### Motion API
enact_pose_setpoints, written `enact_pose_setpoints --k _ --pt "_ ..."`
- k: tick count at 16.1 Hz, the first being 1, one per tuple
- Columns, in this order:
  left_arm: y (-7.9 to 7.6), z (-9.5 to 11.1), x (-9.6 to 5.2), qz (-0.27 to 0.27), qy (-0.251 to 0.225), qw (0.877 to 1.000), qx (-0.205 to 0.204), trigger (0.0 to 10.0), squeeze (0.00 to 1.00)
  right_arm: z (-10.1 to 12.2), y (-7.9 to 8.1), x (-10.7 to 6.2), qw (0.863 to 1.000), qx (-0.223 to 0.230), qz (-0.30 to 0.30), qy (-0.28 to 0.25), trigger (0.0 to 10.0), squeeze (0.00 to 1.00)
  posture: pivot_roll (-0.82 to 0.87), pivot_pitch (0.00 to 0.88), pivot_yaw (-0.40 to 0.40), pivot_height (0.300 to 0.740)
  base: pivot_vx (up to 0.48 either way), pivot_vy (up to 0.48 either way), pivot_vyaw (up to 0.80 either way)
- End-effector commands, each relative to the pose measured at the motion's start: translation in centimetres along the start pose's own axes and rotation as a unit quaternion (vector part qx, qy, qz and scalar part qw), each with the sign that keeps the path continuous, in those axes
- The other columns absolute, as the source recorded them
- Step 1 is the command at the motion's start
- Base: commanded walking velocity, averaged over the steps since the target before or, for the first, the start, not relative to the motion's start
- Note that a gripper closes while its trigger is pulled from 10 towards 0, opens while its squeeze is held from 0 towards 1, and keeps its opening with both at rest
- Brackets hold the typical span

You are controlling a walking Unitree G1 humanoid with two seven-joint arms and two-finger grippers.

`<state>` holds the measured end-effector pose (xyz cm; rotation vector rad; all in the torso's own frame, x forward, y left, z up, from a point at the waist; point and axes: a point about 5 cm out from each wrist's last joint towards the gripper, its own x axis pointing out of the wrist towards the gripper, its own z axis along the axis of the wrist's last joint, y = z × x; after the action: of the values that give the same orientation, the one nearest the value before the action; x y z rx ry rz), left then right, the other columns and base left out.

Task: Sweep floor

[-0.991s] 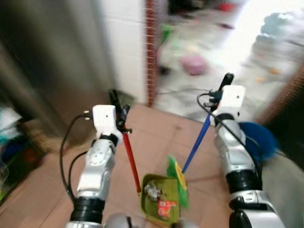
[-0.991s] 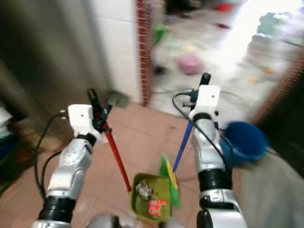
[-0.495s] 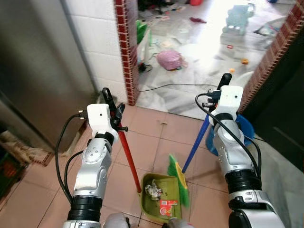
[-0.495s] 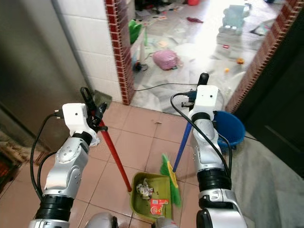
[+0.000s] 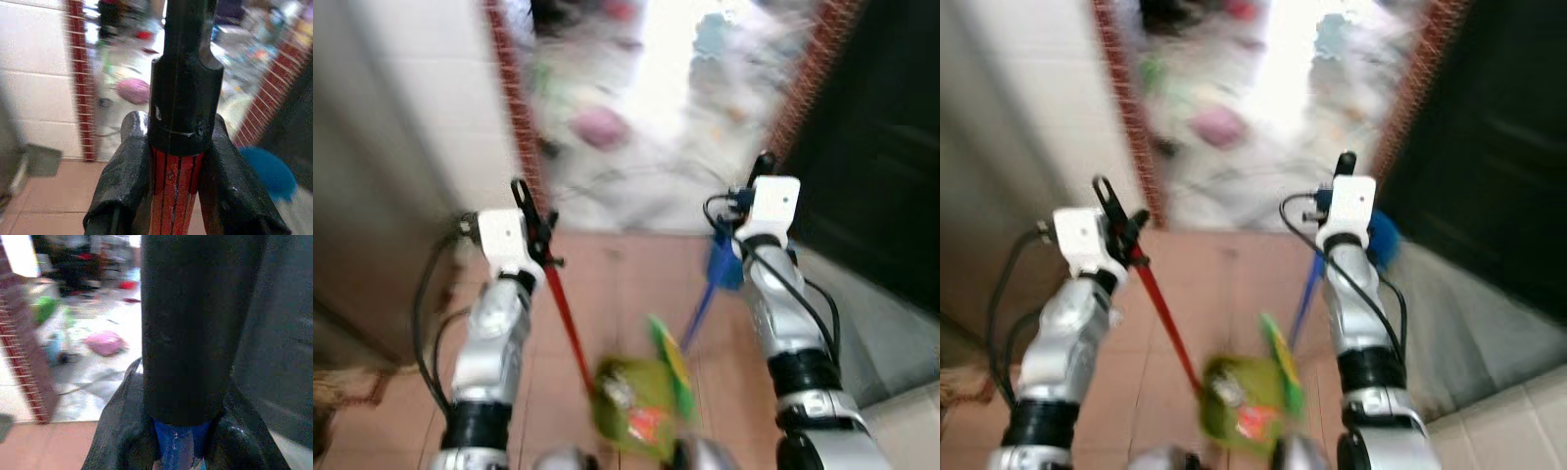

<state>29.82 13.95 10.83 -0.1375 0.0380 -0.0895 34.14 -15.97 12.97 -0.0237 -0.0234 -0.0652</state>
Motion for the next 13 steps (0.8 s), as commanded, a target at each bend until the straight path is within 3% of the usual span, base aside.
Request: enact_pose_setpoints --k 1,6,8,11,13 --pt "-1.5 1.3 0.5 -0.023 -0.027 0.999 -0.016 10.0 0.0 0.2 -1.0 0.1 1.0 -0.01 -0.018 -0.002 10.0 0.0 -0.07 0.0 0.027 0.74 0.0 0.48 -0.8" --pt "-1.5 1.4 0.5 -0.023 -0.024 0.999 -0.012 10.0 0.0 0.1 -1.1 0.0 1.0 -0.012 -0.021 -0.001 10.0 0.0 -0.06 0.0 0.029 0.74 0.0 0.34 -0.8" --pt "-1.7 1.4 0.4 -0.032 -0.026 0.999 -0.004 10.0 0.0 -0.1 -1.1 0.0 1.0 -0.01 -0.02 0.0 10.0 0.0 -0.06 0.0 0.028 0.74 0.0 0.0 -0.68" --pt "-2.0 2.0 0.3 -0.046 -0.052 0.997 0.017 10.0 0.0 -0.3 -1.1 -0.2 1.0 -0.013 -0.019 0.001 10.0 0.0 -0.06 0.0 0.027 0.74 0.0 0.0 0.0" --pt "-1.1 2.7 0.4 -0.017 -0.062 0.998 -0.001 10.0 0.0 -0.7 -1.2 -0.5 1.0 -0.017 -0.021 0.005 10.0 0.0 -0.06 0.0 0.026 0.74 0.0 0.0 0.0"
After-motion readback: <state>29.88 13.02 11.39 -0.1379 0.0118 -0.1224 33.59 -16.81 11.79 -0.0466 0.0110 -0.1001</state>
